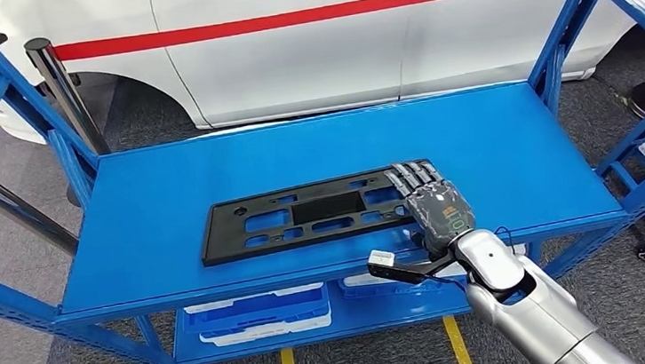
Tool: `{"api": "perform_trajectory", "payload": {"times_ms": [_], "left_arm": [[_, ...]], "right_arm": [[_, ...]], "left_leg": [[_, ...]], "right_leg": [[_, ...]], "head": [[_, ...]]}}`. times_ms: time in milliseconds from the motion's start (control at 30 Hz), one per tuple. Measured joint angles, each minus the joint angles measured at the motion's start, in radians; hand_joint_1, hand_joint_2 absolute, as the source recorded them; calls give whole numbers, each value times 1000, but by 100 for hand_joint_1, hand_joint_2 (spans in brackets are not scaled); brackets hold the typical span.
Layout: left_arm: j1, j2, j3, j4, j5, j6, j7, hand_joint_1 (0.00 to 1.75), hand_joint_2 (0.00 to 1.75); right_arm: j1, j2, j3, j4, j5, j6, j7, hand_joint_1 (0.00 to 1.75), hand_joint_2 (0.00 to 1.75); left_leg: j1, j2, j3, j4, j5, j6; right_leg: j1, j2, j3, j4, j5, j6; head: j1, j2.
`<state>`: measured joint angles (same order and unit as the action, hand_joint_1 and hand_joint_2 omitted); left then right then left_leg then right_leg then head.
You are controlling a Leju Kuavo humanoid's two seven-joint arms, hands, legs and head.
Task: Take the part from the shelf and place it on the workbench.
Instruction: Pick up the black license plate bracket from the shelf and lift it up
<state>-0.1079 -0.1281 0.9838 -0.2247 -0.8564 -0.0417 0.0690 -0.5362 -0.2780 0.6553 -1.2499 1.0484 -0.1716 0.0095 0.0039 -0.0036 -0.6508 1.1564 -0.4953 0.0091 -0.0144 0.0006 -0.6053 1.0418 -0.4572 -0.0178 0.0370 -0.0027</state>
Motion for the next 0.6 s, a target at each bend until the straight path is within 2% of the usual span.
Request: {"api": "perform_trajectory", "payload": {"times_ms": [33,67,100,167,233,267,333,367,400,433,467,533,567,600], "left_arm": [[-1,0,0,0,-1,1,0,0,0],[-2,0,0,0,-2,2,0,0,0],[-3,0,0,0,-3,2,0,0,0],[-3,0,0,0,-4,3,1,0,0],[-3,0,0,0,-5,3,3,0,0],[-5,0,0,0,-5,3,3,0,0],[-6,0,0,0,-5,4,3,0,0],[-6,0,0,0,-6,4,3,0,0],[-6,-1,0,0,-6,4,4,0,0],[-6,-1,1,0,-6,4,4,0,0],[-5,-2,1,0,-7,3,4,0,0],[-7,-5,1,0,-8,3,4,0,0],[-8,-6,1,0,-8,2,4,0,0],[-10,-6,1,0,-8,2,4,0,0]], "right_arm": [[-7,1,0,5,-7,5,-2,0,175],[-14,2,0,11,-14,9,-4,0,175],[-20,3,0,18,-22,14,-8,0,175],[-28,3,0,35,-40,22,-19,0,175],[-37,4,0,53,-59,29,-32,0,175],[-42,4,-1,62,-67,31,-37,0,175],[-48,4,-1,82,-78,36,-43,0,175],[-49,5,-1,91,-82,37,-45,0,175],[-49,5,-1,101,-89,39,-49,0,175],[-51,5,-1,111,-99,41,-55,0,175],[-54,6,-2,121,-113,44,-64,0,175],[-68,8,-9,148,-153,54,-90,0,175],[-76,10,-15,162,-175,59,-105,0,175],[-83,12,-22,176,-198,65,-119,0,175]], "left_leg": [[-2,0,29,-64,25,5],[-4,-1,48,-106,36,9],[-7,-1,57,-126,37,12],[-8,-2,60,-133,39,18],[-4,0,65,-144,47,31],[-2,0,67,-149,50,37],[-3,1,68,-150,51,43],[-3,0,68,-149,51,44],[-4,0,67,-147,49,44],[-3,0,67,-144,47,43],[-3,0,68,-140,44,41],[-4,-1,65,-129,36,35],[-6,-1,63,-125,34,30],[-8,-2,61,-123,32,26]], "right_leg": [[2,0,0,1,-1,2],[3,0,-1,1,0,6],[4,0,-2,1,0,10],[5,0,-1,-3,2,20],[3,0,-11,20,-17,29],[3,0,-27,58,-40,32],[1,0,-85,183,-100,36],[0,0,-113,240,-119,39],[-1,0,-130,270,-120,41],[-1,0,-128,261,-102,42],[-3,0,-107,215,-68,43],[-4,-1,-48,85,-12,41],[-3,0,-27,41,0,38],[-1,0,-17,18,1,35]], "head": [[0,0],[0,0],[0,0],[0,0],[1,0],[1,0],[2,0],[1,0],[2,0],[2,0],[1,0],[2,0],[1,0],[1,0]]}}
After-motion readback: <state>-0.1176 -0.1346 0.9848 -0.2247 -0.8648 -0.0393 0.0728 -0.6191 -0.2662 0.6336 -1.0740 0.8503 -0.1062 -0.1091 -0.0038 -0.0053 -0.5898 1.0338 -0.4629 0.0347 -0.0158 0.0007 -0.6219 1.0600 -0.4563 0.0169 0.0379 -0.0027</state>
